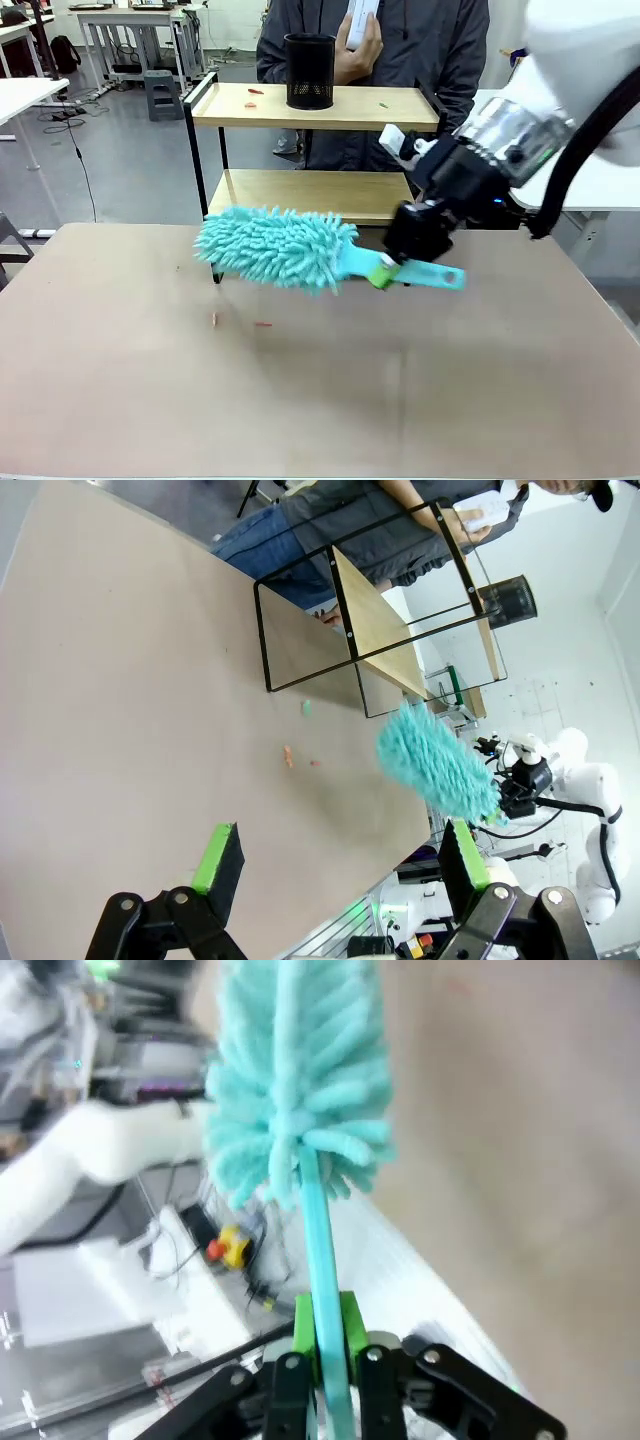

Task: Clean the shelf.
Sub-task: Clean the specific tier of the Shelf with the Duster once objects are removed.

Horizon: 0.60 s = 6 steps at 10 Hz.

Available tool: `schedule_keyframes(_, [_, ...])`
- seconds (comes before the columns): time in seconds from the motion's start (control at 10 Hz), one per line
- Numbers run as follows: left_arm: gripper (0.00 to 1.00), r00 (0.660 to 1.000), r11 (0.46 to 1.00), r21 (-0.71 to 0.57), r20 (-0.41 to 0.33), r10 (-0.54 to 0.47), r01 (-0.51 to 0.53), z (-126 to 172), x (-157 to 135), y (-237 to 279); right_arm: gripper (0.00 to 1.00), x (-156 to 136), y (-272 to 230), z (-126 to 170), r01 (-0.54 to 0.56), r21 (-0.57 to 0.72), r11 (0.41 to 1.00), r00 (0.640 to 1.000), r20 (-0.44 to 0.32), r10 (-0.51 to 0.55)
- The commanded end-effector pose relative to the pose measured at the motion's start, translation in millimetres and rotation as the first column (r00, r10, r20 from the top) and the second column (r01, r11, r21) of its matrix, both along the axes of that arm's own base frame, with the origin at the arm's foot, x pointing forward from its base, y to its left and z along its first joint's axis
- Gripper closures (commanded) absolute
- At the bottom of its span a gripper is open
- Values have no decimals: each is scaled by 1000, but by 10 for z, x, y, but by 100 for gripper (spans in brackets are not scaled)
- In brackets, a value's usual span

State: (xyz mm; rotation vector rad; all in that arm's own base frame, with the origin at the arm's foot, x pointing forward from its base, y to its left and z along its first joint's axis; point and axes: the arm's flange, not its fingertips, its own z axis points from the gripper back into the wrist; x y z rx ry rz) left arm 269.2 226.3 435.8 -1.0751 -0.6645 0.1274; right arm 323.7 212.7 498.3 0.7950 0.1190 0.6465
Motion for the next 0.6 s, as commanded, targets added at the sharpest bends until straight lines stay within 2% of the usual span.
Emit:
schedule_keyframes(0.0, [0,1000,1000,-5,27,-1,1,15,13,-15,88,95,-536,143,-91,67,994,991,-88,96])
schedule_keyframes(0.3, [0,1000,1000,-5,27,-1,1,15,13,-15,88,-50,-1143,222,-59,205,977,989,-117,84])
schedule_keyframes(0.4, [0,1000,1000,-5,27,-1,1,15,13,-15,88,-175,-1533,312,9,235,972,993,-116,19])
schedule_keyframes(0.5, [0,1000,1000,-5,27,-1,1,15,13,-15,88,-378,-2094,422,120,310,943,990,-109,-90])
